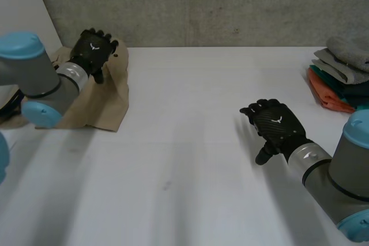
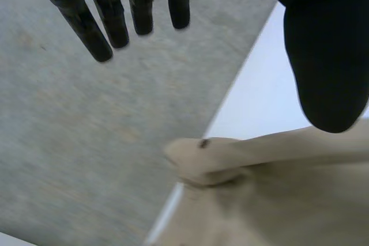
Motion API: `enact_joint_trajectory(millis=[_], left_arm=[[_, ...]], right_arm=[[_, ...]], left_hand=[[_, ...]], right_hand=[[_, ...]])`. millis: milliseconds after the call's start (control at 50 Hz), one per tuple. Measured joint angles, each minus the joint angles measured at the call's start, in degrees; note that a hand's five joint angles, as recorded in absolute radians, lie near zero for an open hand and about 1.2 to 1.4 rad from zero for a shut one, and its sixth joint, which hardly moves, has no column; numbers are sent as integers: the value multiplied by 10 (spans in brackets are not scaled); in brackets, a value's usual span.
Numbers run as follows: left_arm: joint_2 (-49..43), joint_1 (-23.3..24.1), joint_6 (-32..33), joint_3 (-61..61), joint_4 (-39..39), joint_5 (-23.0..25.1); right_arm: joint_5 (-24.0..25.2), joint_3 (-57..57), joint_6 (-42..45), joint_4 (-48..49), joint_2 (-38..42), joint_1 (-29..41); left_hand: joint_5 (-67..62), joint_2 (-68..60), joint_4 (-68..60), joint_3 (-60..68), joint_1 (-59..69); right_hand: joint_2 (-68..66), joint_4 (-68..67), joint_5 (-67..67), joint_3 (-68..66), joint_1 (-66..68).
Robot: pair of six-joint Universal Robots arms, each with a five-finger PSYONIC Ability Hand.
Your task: Fold the laundry.
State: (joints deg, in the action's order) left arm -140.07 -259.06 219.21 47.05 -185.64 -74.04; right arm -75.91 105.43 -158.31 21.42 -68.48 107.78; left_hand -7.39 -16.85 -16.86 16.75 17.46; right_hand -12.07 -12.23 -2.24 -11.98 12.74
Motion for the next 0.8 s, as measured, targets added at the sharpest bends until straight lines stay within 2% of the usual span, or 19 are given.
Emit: enact_joint_trajectory(millis=[80,200,300,600,800], left_arm=[[39,-4,-49,40,86,-5],[48,-22,-94,69,179,-8],[31,-37,-83,79,208,-7],[-21,-50,-33,75,146,-8],[-38,-50,-7,66,58,-35]], right_arm=[[1,-4,-16,-13,0,-8],[2,-6,-20,-25,-1,-11],[2,-4,-18,-27,-1,-9],[4,-2,-16,-27,-2,-9],[5,-1,-16,-30,-2,-9]], left_hand=[[-98,-101,-103,101,104],[-102,-103,-107,105,101],[-73,-88,-84,90,85],[-62,-76,-73,81,83],[-63,-75,-72,82,76]], right_hand=[[0,0,0,0,0],[0,0,0,0,0],[0,0,0,0,0],[0,0,0,0,0],[0,0,0,0,0]])
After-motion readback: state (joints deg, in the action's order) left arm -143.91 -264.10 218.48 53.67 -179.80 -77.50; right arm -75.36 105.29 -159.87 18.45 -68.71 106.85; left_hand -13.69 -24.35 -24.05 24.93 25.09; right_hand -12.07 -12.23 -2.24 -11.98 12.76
